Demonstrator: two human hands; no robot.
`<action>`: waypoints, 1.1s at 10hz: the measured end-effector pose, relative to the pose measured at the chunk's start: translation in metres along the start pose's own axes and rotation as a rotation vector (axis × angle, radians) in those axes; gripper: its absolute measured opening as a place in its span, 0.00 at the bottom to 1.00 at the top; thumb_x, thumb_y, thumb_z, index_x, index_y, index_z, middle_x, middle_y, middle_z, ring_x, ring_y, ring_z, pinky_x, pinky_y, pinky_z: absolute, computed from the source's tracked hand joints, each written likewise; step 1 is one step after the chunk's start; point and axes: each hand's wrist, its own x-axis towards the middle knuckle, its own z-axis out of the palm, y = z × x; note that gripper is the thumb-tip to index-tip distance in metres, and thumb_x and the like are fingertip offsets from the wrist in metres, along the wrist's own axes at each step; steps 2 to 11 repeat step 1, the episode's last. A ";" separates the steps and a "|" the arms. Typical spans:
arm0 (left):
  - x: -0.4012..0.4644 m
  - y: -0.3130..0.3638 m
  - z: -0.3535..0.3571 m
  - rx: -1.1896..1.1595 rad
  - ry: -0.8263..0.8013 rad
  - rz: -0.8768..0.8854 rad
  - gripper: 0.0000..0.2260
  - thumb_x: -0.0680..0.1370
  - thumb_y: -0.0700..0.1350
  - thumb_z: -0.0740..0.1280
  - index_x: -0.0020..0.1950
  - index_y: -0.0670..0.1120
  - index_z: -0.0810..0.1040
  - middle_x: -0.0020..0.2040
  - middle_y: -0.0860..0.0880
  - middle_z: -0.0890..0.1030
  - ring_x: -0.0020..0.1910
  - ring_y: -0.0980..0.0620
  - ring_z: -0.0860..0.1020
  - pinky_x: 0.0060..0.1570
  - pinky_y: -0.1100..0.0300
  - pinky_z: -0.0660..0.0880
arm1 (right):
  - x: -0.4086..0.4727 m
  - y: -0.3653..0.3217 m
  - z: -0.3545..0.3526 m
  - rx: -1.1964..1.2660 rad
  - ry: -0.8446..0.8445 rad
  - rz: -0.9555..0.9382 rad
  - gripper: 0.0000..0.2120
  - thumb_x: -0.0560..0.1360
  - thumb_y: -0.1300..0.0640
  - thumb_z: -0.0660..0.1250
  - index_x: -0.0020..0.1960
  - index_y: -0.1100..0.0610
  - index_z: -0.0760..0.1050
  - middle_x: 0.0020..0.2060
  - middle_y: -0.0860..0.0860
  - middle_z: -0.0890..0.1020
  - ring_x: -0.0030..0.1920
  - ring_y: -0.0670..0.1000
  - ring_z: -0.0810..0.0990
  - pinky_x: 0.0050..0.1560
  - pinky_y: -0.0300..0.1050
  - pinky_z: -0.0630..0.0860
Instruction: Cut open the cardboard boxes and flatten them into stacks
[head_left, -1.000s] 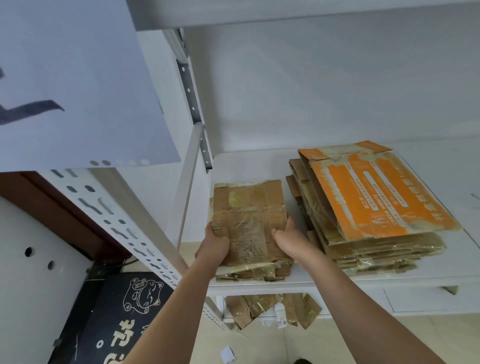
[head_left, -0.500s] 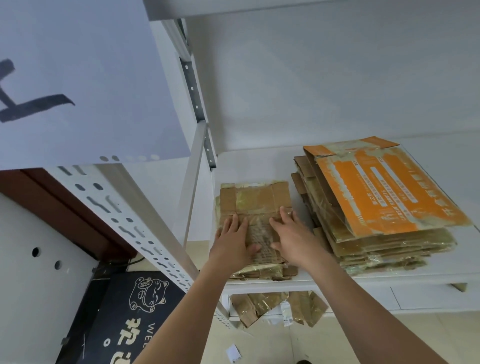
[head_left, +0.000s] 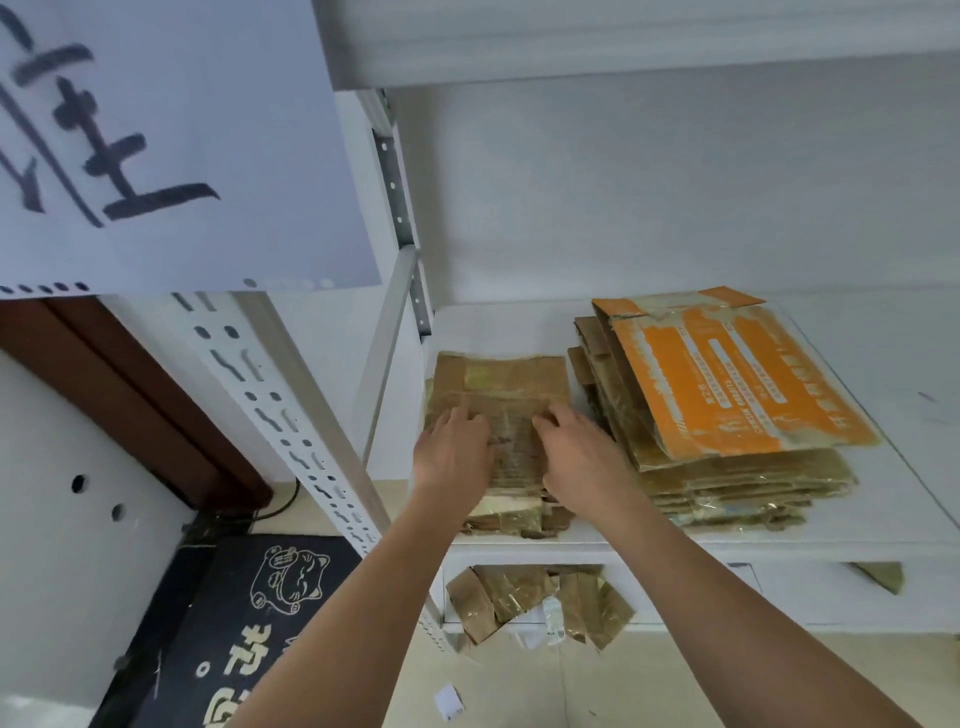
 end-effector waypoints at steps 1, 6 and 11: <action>-0.014 0.011 -0.024 -0.069 0.163 -0.010 0.09 0.83 0.46 0.58 0.48 0.46 0.75 0.53 0.49 0.77 0.50 0.46 0.77 0.43 0.52 0.75 | -0.010 0.009 -0.023 0.013 0.115 -0.019 0.24 0.76 0.60 0.66 0.71 0.56 0.70 0.67 0.54 0.72 0.64 0.56 0.73 0.60 0.51 0.75; -0.014 0.011 -0.024 -0.069 0.163 -0.010 0.09 0.83 0.46 0.58 0.48 0.46 0.75 0.53 0.49 0.77 0.50 0.46 0.77 0.43 0.52 0.75 | -0.010 0.009 -0.023 0.013 0.115 -0.019 0.24 0.76 0.60 0.66 0.71 0.56 0.70 0.67 0.54 0.72 0.64 0.56 0.73 0.60 0.51 0.75; -0.014 0.011 -0.024 -0.069 0.163 -0.010 0.09 0.83 0.46 0.58 0.48 0.46 0.75 0.53 0.49 0.77 0.50 0.46 0.77 0.43 0.52 0.75 | -0.010 0.009 -0.023 0.013 0.115 -0.019 0.24 0.76 0.60 0.66 0.71 0.56 0.70 0.67 0.54 0.72 0.64 0.56 0.73 0.60 0.51 0.75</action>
